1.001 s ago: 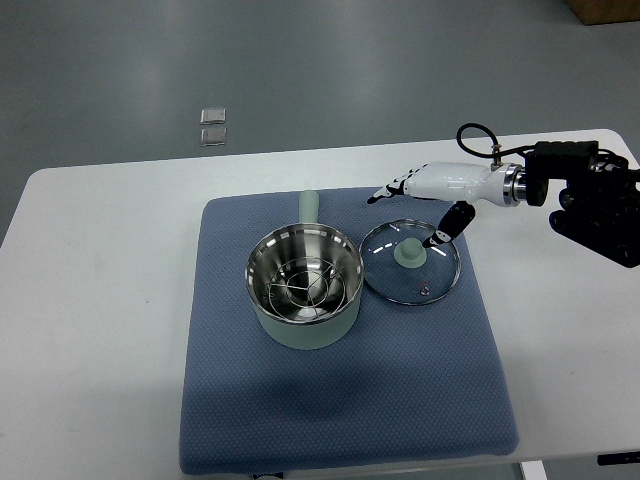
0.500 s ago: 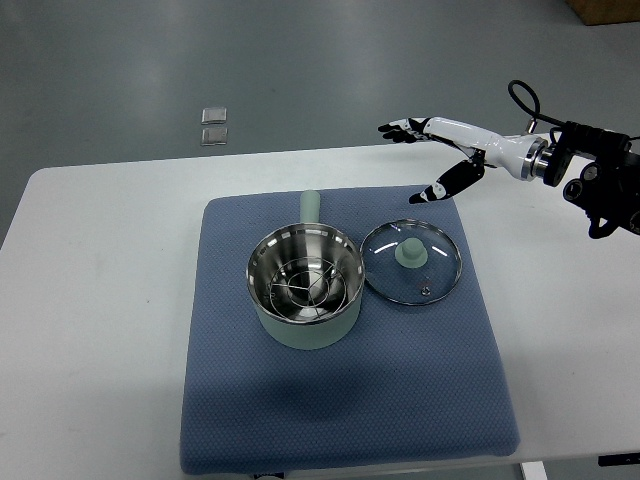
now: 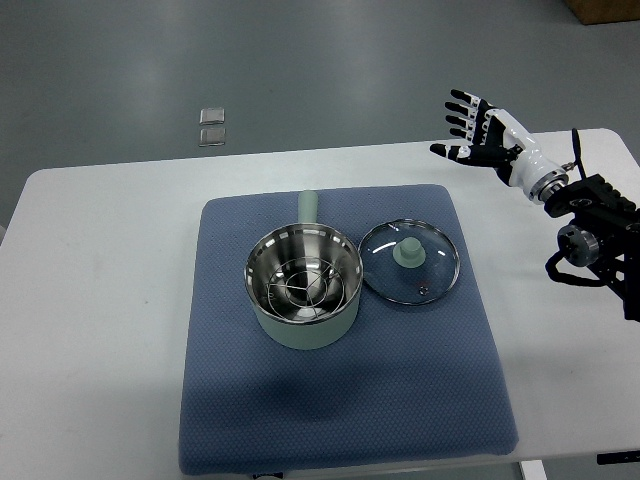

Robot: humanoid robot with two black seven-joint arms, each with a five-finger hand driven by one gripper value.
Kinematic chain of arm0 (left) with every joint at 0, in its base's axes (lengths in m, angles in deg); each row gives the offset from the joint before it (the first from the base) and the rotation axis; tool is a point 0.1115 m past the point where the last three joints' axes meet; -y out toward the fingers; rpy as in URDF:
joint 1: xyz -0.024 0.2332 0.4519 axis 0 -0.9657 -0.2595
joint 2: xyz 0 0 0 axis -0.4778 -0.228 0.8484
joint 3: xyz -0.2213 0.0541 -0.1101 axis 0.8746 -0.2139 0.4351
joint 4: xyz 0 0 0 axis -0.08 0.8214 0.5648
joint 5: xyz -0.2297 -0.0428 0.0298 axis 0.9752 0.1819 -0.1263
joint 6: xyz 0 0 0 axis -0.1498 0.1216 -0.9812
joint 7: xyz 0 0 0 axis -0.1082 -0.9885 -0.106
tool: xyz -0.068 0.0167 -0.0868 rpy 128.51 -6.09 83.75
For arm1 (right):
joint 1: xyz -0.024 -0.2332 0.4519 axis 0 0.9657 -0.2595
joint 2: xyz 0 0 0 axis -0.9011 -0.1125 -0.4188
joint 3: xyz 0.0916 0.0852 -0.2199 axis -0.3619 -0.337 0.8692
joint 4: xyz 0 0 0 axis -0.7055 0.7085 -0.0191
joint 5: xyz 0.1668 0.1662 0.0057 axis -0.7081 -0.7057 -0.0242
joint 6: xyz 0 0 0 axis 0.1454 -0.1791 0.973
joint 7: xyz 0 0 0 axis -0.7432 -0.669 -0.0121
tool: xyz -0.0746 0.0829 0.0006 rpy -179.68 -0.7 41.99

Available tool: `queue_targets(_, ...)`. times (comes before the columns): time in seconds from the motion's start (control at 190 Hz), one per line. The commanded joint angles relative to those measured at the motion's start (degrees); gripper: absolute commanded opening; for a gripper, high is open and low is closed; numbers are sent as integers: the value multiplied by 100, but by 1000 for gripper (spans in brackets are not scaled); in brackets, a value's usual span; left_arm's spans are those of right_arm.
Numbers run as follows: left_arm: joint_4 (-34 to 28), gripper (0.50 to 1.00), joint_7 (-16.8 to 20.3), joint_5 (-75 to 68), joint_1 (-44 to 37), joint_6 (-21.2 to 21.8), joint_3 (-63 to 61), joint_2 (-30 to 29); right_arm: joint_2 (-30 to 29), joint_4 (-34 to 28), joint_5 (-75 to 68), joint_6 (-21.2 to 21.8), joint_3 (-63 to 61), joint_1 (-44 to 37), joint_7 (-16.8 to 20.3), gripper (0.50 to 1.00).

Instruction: Open lid and place right of pot

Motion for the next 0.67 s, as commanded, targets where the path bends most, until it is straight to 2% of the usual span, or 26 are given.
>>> queue_targets(0.0,0,1000,0,7,0,0,0,0,-171,113,-706,9,-9,142,88,928)
queue_targets(0.169,0,1000,0,7,0,0,0,0,-515,175,-1624,18,-17,363,212,928)
queue_targets(0.353,0,1000,0,-2,0,0,0,0,-893,254,-1641,44,-430,521,54,930)
queue_targets(0.669,0,1000,0,-2,0,0,0,0,-1042,325,-1624,-17,-650,609,-158,930)
